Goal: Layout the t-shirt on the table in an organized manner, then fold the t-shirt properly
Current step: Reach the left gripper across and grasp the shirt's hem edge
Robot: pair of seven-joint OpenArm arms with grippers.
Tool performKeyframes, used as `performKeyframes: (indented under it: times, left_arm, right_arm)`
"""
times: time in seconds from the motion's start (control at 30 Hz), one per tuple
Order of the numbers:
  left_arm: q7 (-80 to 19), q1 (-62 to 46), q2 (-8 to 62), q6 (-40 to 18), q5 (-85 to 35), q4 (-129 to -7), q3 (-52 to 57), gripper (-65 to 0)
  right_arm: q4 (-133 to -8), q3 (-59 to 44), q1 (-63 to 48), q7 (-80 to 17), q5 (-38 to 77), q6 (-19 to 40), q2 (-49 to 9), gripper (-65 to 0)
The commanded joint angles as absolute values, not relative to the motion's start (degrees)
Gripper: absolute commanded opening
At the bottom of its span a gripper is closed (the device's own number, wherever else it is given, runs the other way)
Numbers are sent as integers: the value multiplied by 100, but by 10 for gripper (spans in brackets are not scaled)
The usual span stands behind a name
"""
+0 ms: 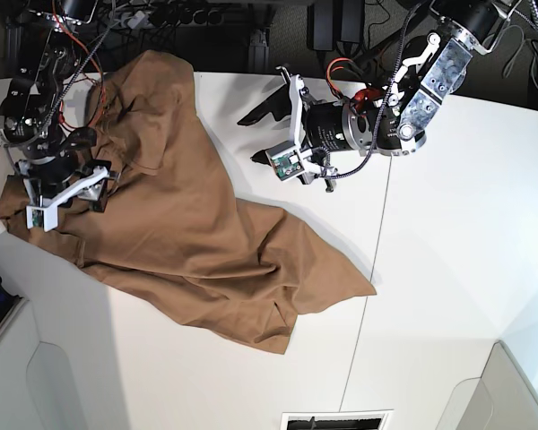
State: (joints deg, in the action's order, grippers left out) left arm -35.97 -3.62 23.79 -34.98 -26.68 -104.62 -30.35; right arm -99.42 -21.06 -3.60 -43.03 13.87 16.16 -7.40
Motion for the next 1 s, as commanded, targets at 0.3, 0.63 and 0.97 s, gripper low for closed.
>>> performKeyframes:
  times: [0.3, 0.63, 0.97]
  left_arm:
    - [-3146, 749, 2370, -3063, -2477, -9765, -3006, -272]
    - [-2346, 1859, 2237, -3059, -2443, -7760, -3006, -272]
    - [-2119, 2556, 2119, -3061, -1957, -6064, -3006, -272]
  right_arm:
    - [-10051, -2130, -1087, -4115, 1544, 1653, -384, -283]
    - [-10049, -2130, -1105, -3889, 1426, 1647, -296, -283]
    - [-10049, -2346, -1284, -3966, 764, 1387, -510, -283]
